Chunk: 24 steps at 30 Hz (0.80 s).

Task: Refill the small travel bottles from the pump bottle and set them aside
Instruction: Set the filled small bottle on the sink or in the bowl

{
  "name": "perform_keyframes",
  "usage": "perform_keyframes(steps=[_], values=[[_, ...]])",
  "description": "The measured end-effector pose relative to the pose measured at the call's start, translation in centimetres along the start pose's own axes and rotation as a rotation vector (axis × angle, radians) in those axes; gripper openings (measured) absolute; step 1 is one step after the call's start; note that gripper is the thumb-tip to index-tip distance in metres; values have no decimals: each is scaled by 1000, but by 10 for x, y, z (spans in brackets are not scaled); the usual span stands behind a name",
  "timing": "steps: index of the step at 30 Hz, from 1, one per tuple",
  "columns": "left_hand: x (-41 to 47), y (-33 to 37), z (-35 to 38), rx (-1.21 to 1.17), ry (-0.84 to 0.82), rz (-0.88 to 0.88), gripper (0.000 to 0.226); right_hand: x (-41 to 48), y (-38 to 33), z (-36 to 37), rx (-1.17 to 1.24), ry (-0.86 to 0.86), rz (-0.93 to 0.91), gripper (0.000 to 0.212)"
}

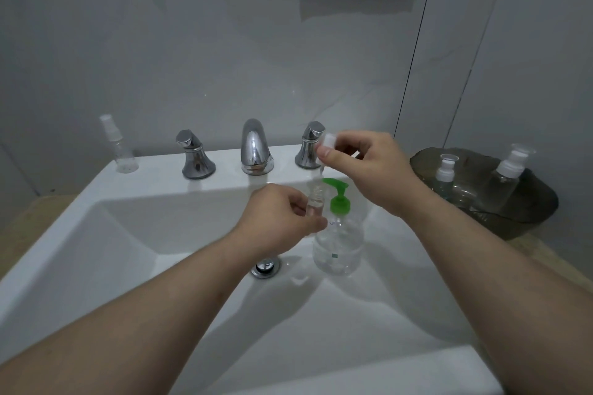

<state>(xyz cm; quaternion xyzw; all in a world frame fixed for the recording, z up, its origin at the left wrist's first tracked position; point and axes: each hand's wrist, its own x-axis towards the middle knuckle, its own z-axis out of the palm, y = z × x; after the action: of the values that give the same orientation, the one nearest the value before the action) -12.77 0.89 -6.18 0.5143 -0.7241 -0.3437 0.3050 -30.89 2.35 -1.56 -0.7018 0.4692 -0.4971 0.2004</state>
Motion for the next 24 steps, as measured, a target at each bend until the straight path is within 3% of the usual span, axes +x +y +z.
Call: perform_keyframes(steps=[8,13,17,20,24], values=[[-2,3,-2,-21,14,8,16,-3,4,2,-29,-82,37,13],[-3,5,-3,-38,12,6,13,-4,1,3,-54,-143,33,23],[-3,5,-3,-53,25,18,13,-2,4,2,-83,-121,29,10],[-3,5,-3,-58,24,23,12,-3,4,2,-125,-113,31,21],[-2,6,-3,-64,34,23,11,-2,5,2,-135,-122,45,15]])
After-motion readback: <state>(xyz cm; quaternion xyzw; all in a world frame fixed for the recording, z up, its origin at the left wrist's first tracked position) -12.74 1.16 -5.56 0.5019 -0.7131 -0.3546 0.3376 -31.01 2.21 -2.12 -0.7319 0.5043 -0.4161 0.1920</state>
